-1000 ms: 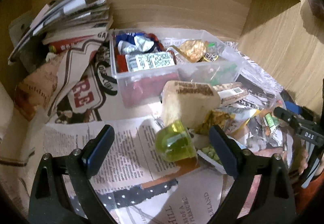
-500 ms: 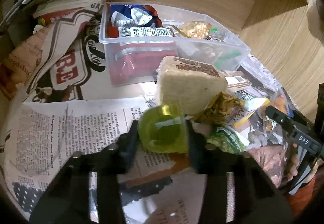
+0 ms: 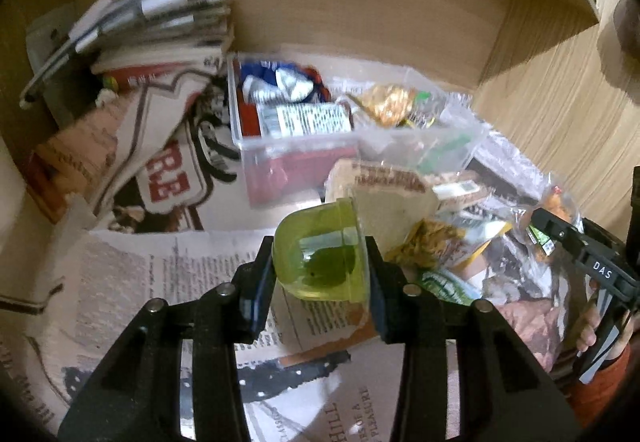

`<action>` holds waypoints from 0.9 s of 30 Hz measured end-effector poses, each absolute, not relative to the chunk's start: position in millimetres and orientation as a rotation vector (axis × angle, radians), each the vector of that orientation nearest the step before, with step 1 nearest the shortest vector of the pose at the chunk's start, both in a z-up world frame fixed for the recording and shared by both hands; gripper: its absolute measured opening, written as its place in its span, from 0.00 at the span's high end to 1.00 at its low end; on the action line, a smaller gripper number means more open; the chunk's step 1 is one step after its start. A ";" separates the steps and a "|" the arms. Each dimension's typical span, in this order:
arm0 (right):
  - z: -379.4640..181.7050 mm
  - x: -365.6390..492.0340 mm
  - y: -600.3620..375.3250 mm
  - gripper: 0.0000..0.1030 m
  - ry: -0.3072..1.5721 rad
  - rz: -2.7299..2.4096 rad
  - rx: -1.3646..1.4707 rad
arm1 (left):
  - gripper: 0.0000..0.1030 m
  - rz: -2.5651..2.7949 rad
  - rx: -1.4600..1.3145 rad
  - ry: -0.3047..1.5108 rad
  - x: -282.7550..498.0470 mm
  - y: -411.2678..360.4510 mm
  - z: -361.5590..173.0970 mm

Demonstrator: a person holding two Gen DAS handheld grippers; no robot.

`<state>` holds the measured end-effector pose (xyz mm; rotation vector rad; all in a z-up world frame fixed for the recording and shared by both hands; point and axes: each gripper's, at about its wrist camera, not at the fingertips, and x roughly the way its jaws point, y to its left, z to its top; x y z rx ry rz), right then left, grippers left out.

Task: Organize snacks
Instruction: 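Grasp clear bag of orange snacks with right tool while left tool grasps jelly cup, then carry orange snack bag into box with right tool while left tool drops jelly cup in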

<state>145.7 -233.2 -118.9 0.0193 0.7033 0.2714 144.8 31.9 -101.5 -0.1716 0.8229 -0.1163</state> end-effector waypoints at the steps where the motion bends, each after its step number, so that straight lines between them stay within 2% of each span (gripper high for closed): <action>1: -116.1 145.8 -232.5 0.53 0.696 0.273 0.018 | 0.60 -0.115 -0.171 0.811 144.2 32.6 -96.9; 17: -53.1 164.1 -197.5 0.53 0.507 0.356 -0.040 | 0.60 -0.117 -0.097 0.698 168.7 30.1 -45.0; 27: -39.3 198.9 -149.3 0.53 0.480 0.437 -0.094 | 0.60 -0.133 -0.101 0.718 202.6 35.5 -44.3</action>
